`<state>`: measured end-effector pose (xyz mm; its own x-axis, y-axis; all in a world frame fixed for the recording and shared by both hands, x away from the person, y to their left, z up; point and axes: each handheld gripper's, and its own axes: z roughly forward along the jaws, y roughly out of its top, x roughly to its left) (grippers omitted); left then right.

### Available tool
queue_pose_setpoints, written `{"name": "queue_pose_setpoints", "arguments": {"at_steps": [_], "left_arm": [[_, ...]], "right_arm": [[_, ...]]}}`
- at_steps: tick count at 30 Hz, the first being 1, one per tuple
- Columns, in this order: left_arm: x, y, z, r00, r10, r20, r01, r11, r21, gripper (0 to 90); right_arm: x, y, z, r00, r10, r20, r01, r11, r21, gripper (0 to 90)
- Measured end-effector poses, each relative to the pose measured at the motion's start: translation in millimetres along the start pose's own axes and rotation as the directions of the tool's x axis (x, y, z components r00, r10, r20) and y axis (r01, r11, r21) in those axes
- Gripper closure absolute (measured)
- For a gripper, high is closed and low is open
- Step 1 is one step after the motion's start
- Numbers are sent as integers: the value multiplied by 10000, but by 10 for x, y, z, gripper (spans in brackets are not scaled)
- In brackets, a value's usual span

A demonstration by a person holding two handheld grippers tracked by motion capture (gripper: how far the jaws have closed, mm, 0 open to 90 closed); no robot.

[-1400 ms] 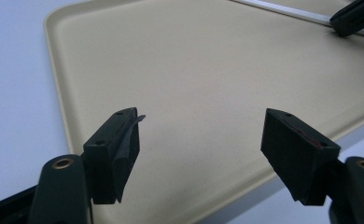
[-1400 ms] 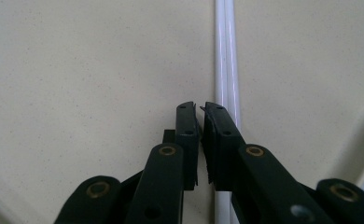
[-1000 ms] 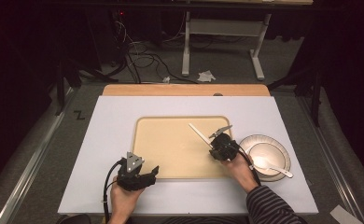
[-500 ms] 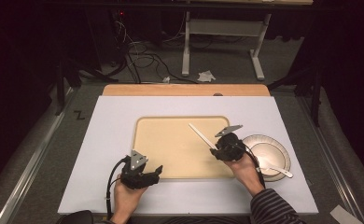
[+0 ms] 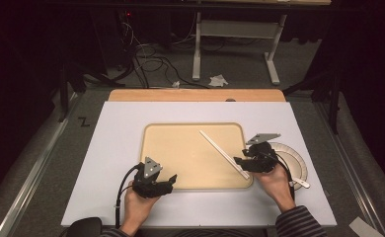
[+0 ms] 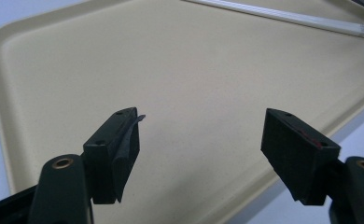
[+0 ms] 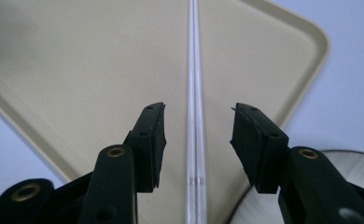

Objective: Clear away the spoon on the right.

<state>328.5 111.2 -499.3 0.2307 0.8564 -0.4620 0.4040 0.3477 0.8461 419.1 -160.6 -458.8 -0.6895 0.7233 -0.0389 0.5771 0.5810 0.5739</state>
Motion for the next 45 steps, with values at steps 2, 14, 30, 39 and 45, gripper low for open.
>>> {"name": "queue_pose_setpoints", "arguments": {"at_steps": [2,14,30,39,45], "left_arm": [[-4,0,7,10000,52,29,-52,10000,55,283],[-73,-20,76,9989,295,352,-303,9993,211,283],[-154,-34,147,9967,404,699,-431,9984,371,283],[-181,-45,166,9954,470,832,-510,9976,465,282],[-181,-47,166,9949,535,850,-579,9971,499,282]], "right_arm": [[-21,-18,-67,9999,88,-61,-90,9996,-251,556],[-157,-172,-350,9993,364,-6,-363,9962,-788,560],[-486,-550,-854,9874,1427,688,-1345,9846,-1118,566],[-574,-768,-1023,9775,1832,1042,-1730,9799,-995,569],[-663,-865,-1054,9749,1898,1168,-1820,9805,-743,582]]}}
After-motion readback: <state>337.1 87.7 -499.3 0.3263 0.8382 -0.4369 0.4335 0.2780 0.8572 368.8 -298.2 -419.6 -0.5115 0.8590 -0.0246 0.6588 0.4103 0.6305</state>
